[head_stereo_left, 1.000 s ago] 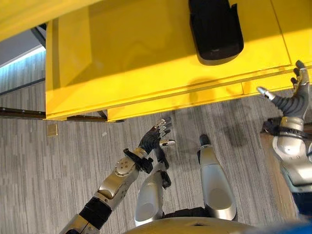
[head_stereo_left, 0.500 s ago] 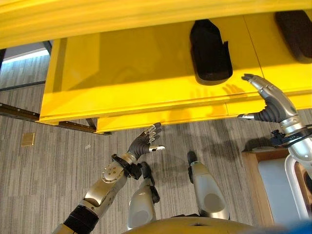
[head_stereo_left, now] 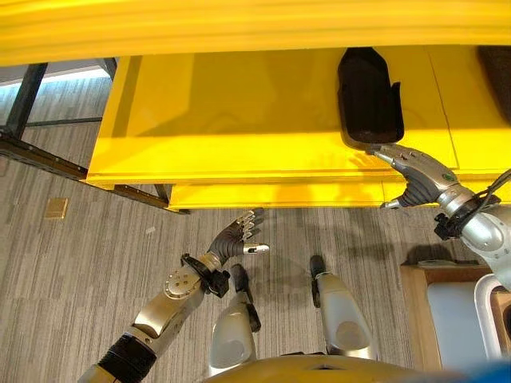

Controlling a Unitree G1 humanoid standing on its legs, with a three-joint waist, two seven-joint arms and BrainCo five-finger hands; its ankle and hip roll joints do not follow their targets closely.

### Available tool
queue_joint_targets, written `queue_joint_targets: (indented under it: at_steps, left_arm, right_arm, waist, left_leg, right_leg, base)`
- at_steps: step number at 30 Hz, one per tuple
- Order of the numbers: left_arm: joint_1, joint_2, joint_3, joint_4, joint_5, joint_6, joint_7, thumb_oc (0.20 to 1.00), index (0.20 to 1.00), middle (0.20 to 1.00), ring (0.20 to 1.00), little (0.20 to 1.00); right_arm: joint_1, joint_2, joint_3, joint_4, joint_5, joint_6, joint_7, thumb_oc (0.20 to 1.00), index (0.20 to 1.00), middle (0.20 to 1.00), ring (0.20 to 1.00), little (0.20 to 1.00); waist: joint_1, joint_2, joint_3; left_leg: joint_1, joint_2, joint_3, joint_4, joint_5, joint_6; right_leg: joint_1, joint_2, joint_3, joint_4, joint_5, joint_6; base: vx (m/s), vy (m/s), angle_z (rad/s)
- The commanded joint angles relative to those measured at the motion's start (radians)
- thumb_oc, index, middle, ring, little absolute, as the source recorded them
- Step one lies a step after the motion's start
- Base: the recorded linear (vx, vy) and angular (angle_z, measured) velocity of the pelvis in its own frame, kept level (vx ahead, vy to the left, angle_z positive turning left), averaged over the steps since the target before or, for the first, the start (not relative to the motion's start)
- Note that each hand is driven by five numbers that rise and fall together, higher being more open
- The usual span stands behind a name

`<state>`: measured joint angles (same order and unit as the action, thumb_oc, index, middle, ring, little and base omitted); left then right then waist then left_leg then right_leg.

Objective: Move parts from the plastic box to the shelf.

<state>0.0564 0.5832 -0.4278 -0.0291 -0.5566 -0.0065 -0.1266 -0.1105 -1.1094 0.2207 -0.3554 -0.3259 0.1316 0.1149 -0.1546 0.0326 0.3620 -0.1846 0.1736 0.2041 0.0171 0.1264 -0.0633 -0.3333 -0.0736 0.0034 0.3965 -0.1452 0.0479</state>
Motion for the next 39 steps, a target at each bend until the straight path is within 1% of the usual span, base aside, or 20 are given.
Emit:
queue_joint_targets:
  at_steps: [1, 5, 7, 11, 12, 13, 18, 21, 26, 33, 39]
  left_arm:
    - [-0.001, 0.055, 0.033, -0.073, 0.008, -0.012, -0.026, 1.000, 1.000, 1.000, 1.000, 1.000]
    - [-0.004, 0.066, 0.037, -0.085, 0.012, 0.006, -0.028, 1.000, 1.000, 1.000, 1.000, 1.000]
    - [-0.007, 0.069, 0.037, -0.091, 0.011, 0.015, -0.031, 1.000, 1.000, 1.000, 1.000, 1.000]
    - [-0.007, 0.071, 0.038, -0.091, 0.012, 0.017, -0.032, 1.000, 1.000, 1.000, 1.000, 1.000]
    - [-0.009, 0.081, 0.041, -0.095, 0.007, 0.021, -0.037, 1.000, 1.000, 1.000, 1.000, 1.000]
    - [-0.009, 0.081, 0.040, -0.098, 0.010, 0.025, -0.041, 1.000, 1.000, 1.000, 1.000, 1.000]
    - [-0.014, 0.086, 0.032, -0.103, 0.018, 0.034, -0.039, 1.000, 1.000, 1.000, 1.000, 1.000]
    - [-0.019, 0.089, 0.028, -0.110, 0.020, 0.045, -0.037, 1.000, 1.000, 1.000, 1.000, 1.000]
    - [-0.022, 0.091, 0.023, -0.115, 0.021, 0.049, -0.041, 1.000, 1.000, 1.000, 1.000, 1.000]
    - [-0.027, 0.097, 0.027, -0.107, 0.013, 0.045, -0.050, 1.000, 1.000, 1.000, 1.000, 1.000]
    - [-0.030, 0.094, 0.022, -0.101, 0.016, 0.045, -0.055, 1.000, 1.000, 1.000, 1.000, 1.000]
  right_arm:
    - [-0.040, 0.025, 0.006, -0.004, 0.044, 0.048, 0.011, 1.000, 1.000, 1.000, 1.000, 1.000]
    - [-0.037, 0.053, 0.034, 0.041, 0.038, 0.037, 0.011, 1.000, 1.000, 1.000, 1.000, 1.000]
    - [-0.040, 0.065, 0.048, 0.054, 0.016, 0.048, 0.027, 1.000, 1.000, 1.000, 1.000, 1.000]
    - [-0.038, 0.071, 0.053, 0.061, 0.005, 0.049, 0.025, 1.000, 1.000, 1.000, 1.000, 1.000]
    - [-0.039, 0.083, 0.069, 0.095, -0.023, 0.057, -0.007, 1.000, 1.000, 1.000, 1.000, 1.000]
    - [-0.043, 0.086, 0.072, 0.102, -0.029, 0.061, -0.018, 1.000, 1.000, 1.000, 1.000, 1.000]
    - [-0.079, 0.096, 0.083, 0.142, -0.042, 0.046, -0.095, 1.000, 1.000, 1.000, 1.000, 1.000]
    - [-0.117, 0.102, 0.086, 0.142, -0.069, 0.060, -0.107, 1.000, 1.000, 1.000, 1.000, 1.000]
    - [-0.170, 0.103, 0.095, 0.148, -0.107, 0.091, -0.069, 1.000, 1.000, 1.000, 1.000, 1.000]
    - [-0.222, 0.104, 0.107, 0.170, -0.118, 0.118, -0.063, 1.000, 1.000, 1.000, 1.000, 1.000]
    - [-0.258, 0.107, 0.118, 0.191, -0.131, 0.143, -0.009, 1.000, 1.000, 1.000, 1.000, 1.000]
  waist:
    - [-0.017, -0.047, 0.020]
    - [-0.009, -0.046, 0.025]
    - [-0.005, -0.044, 0.028]
    - [-0.005, -0.043, 0.028]
    - [0.001, -0.040, 0.031]
    - [0.002, -0.039, 0.032]
    - [0.009, -0.035, 0.034]
    - [0.013, -0.029, 0.037]
    - [0.016, -0.020, 0.046]
    - [0.019, -0.013, 0.049]
    - [0.022, -0.008, 0.051]
  left_leg:
    - [0.045, 0.013, 0.061, 0.116, -0.178, 0.011]
    - [0.040, 0.009, 0.052, 0.118, -0.174, 0.011]
    - [0.038, 0.008, 0.048, 0.114, -0.170, 0.011]
    - [0.038, 0.007, 0.047, 0.112, -0.168, 0.011]
    - [0.034, 0.004, 0.044, 0.112, -0.165, 0.011]
    - [0.033, 0.004, 0.043, 0.112, -0.164, 0.011]
    - [0.029, 0.000, 0.037, 0.111, -0.161, 0.011]
    - [0.026, -0.002, 0.032, 0.106, -0.157, 0.009]
    - [0.019, -0.004, 0.028, 0.107, -0.156, 0.007]
    - [0.019, -0.003, 0.027, 0.109, -0.156, 0.005]
    - [0.019, -0.001, 0.024, 0.114, -0.157, 0.003]
  right_leg:
    - [0.145, -0.009, -0.078, -0.145, -0.013, 0.009]
    - [0.151, -0.010, -0.079, -0.149, -0.012, 0.010]
    - [0.153, -0.009, -0.079, -0.154, -0.010, 0.010]
    - [0.154, -0.008, -0.078, -0.156, -0.009, 0.010]
    - [0.157, -0.008, -0.078, -0.162, -0.008, 0.010]
    - [0.158, -0.008, -0.078, -0.163, -0.007, 0.010]
    - [0.163, -0.005, -0.078, -0.171, -0.005, 0.009]
    - [0.161, -0.004, -0.078, -0.173, -0.005, 0.009]
    - [0.158, -0.004, -0.075, -0.172, -0.005, 0.007]
    - [0.153, -0.008, -0.074, -0.166, -0.006, 0.007]
    - [0.150, -0.012, -0.075, -0.160, -0.007, 0.007]
  base:
    - [0.01, -0.037, 0.00]
    - [0.01, -0.016, 0.01]
    - [0.00, 0.000, 0.00]
    - [0.00, -0.012, 0.05]
    - [0.00, -0.036, 0.07]
    - [0.00, -0.041, 0.08]
    - [0.01, -0.028, 0.02]
    - [0.00, 0.000, 0.00]
    - [0.00, 0.000, 0.00]
    - [0.00, 0.000, 0.00]
    - [0.00, 0.000, 0.00]
